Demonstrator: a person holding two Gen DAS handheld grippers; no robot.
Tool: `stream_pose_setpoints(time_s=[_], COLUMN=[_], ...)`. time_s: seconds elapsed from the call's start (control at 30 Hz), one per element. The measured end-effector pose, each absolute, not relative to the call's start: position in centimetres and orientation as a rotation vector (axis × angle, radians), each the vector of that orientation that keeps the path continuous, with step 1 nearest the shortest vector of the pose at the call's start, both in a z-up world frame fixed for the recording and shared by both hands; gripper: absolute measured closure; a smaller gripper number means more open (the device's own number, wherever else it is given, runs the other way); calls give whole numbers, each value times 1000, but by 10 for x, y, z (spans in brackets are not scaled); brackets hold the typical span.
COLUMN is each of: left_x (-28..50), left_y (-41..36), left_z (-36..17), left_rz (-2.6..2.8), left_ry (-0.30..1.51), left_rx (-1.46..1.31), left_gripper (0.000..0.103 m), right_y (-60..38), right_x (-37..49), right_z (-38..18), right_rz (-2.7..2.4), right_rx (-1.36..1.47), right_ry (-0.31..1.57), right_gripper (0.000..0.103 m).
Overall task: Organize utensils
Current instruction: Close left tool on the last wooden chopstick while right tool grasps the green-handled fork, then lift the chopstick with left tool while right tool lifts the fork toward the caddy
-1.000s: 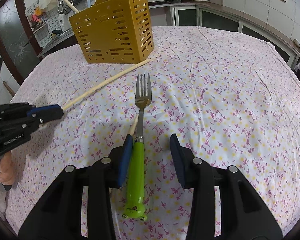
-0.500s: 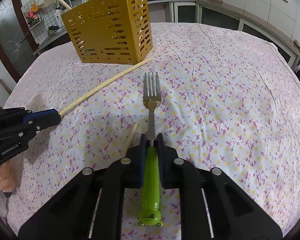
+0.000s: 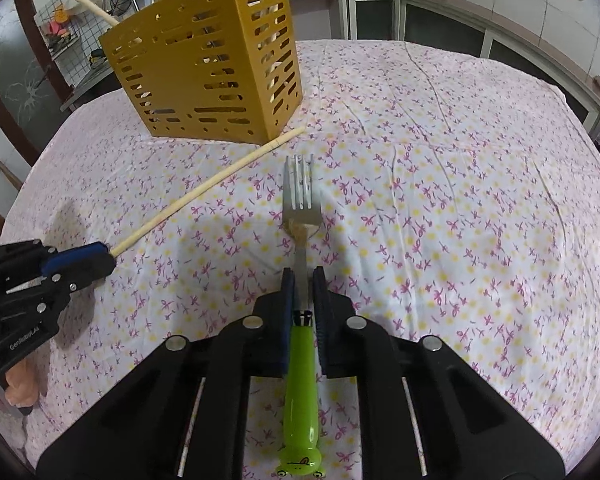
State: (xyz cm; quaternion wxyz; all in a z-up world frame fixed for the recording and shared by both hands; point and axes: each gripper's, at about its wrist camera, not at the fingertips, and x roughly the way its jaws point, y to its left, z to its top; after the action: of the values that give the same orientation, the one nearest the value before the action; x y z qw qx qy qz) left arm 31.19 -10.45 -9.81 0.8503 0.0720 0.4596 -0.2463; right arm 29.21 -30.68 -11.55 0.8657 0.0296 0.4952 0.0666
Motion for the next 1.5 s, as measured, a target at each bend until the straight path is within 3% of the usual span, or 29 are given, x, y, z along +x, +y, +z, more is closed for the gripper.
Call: stream_pose_setpoints(time_s=[0.53, 0.73, 0.8, 1.0, 1.5], left_x=[302, 281, 276, 271, 279], left_y=[-100, -94, -92, -86, -79], left_z=[-89, -49, -31, 15, -75], left_rz=[-539, -536, -533, -537, -510], left_ry=[922, 815, 772, 684, 915], left_rx=[148, 134, 125, 97, 122], left_gripper=[91, 92, 100, 100, 99], right_y=[-332, -339, -341, -341, -341], right_x=[272, 266, 265, 264, 261], right_z=[-99, -97, -95, -93, -102], right_rz=[116, 109, 109, 114, 110], right_rx=[129, 150, 159, 161, 159], right_ry=[944, 931, 927, 921, 937], right_gripper=[95, 95, 95, 95, 95])
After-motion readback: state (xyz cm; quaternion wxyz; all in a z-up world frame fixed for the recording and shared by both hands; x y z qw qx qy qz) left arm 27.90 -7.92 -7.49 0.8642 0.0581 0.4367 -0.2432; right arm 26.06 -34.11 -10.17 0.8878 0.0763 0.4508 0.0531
